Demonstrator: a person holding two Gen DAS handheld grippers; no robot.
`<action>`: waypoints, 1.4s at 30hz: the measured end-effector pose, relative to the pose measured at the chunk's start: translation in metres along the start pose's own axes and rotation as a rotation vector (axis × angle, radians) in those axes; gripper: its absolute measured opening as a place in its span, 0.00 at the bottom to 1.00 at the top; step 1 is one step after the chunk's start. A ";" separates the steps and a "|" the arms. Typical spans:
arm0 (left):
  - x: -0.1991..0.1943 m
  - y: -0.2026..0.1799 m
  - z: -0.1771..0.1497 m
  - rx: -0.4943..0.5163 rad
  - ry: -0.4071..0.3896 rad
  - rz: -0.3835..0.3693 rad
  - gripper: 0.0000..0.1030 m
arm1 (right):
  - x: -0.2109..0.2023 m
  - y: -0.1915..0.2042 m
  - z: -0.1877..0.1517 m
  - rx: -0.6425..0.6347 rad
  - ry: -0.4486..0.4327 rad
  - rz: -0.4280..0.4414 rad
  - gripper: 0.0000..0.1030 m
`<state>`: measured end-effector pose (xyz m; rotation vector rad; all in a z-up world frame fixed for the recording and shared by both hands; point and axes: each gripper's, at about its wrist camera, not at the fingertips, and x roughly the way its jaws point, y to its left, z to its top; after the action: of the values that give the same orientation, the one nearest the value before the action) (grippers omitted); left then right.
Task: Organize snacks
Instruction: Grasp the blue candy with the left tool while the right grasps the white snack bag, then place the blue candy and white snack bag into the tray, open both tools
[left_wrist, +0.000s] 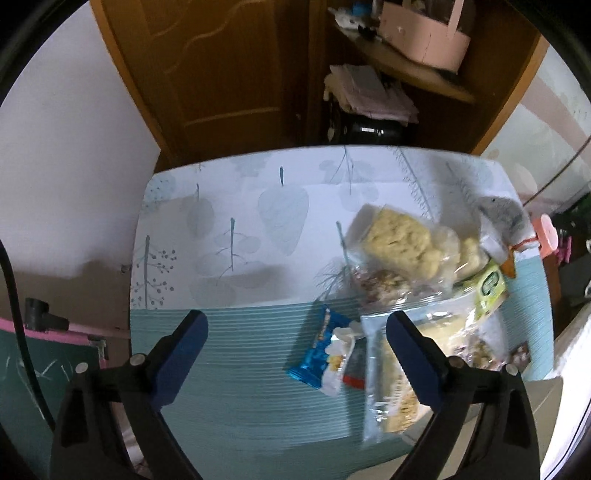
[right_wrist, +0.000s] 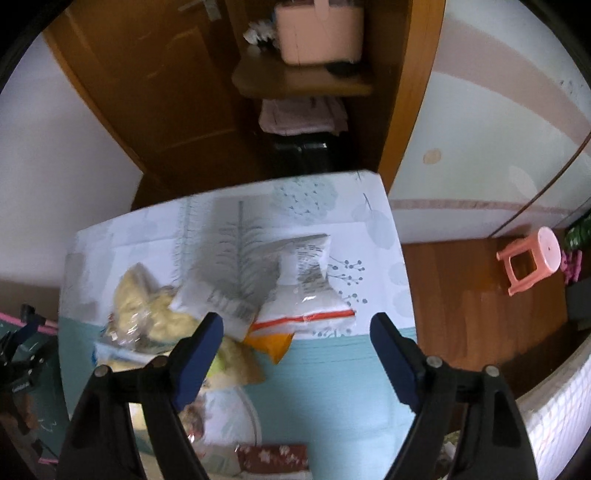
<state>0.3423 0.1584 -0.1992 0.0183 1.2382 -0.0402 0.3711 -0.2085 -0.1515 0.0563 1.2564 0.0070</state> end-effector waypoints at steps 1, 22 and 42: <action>0.004 0.001 -0.001 0.007 0.011 -0.004 0.94 | 0.008 -0.002 0.003 0.003 0.014 -0.003 0.80; 0.081 -0.026 -0.029 0.144 0.164 -0.014 0.78 | 0.100 0.009 0.005 -0.022 0.128 -0.087 0.69; 0.044 -0.021 -0.033 0.021 0.098 -0.026 0.27 | 0.066 0.003 -0.018 -0.019 0.095 0.035 0.52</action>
<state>0.3247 0.1379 -0.2514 0.0224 1.3358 -0.0756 0.3742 -0.2026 -0.2195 0.0626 1.3502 0.0522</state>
